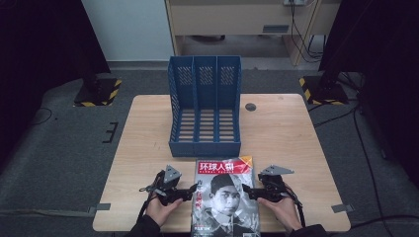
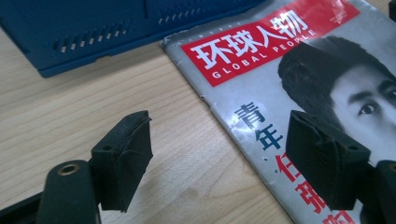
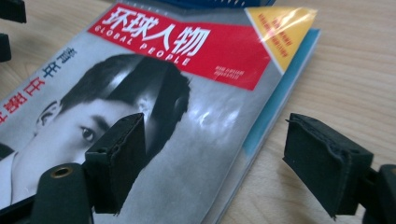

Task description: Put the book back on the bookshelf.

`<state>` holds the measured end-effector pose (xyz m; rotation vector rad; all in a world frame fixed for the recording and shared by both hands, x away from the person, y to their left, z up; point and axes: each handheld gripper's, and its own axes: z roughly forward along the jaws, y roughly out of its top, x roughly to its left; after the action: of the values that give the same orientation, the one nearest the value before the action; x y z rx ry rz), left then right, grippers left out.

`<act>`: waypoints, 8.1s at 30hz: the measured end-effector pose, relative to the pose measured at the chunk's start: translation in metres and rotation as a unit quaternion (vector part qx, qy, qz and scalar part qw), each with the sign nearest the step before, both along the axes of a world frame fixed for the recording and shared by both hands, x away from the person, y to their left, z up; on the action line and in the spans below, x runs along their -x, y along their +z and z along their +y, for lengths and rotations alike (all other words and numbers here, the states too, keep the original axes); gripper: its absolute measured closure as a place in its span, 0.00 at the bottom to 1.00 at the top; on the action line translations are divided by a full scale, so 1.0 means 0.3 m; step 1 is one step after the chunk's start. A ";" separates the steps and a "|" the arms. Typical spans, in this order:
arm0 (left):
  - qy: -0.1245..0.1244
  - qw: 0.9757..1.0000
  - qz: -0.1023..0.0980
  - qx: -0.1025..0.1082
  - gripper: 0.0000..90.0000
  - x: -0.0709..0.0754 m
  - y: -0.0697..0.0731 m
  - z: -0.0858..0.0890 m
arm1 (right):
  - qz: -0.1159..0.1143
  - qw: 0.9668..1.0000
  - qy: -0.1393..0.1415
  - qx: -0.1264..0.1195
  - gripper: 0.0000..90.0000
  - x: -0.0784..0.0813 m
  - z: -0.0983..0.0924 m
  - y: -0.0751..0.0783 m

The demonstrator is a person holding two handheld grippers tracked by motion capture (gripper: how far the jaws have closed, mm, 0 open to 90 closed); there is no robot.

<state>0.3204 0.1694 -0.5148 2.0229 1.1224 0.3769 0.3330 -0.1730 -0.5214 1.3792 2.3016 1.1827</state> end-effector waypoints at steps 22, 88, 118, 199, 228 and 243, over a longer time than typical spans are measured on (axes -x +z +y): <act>-0.050 0.998 0.020 -0.024 0.35 0.010 -0.043 -0.067 | -0.011 0.999 0.021 0.027 0.29 -0.008 0.040 -0.034; -0.069 0.997 -0.007 -0.022 0.22 0.003 -0.066 -0.110 | -0.017 0.997 0.009 -0.072 0.38 -0.007 0.017 -0.016; -0.071 0.997 -0.006 -0.022 0.20 -0.001 -0.066 -0.110 | -0.009 0.996 0.045 -0.073 0.39 -0.024 0.051 -0.026; -0.079 0.995 0.027 0.051 0.15 -0.035 -0.069 -0.073 | -0.001 0.994 0.059 -0.091 0.90 -0.045 0.031 0.002; -0.075 0.996 0.027 0.049 0.14 -0.035 -0.068 -0.059 | -0.013 0.988 0.097 -0.117 0.97 -0.031 0.066 0.022; -0.098 0.990 0.045 0.088 0.14 -0.037 -0.071 -0.061 | -0.033 0.984 0.109 -0.134 0.97 -0.026 0.057 0.039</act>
<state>0.3315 0.1510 -0.5362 1.9856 0.9639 0.0852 0.3409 -0.1560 -0.5097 1.1637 2.3618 1.6305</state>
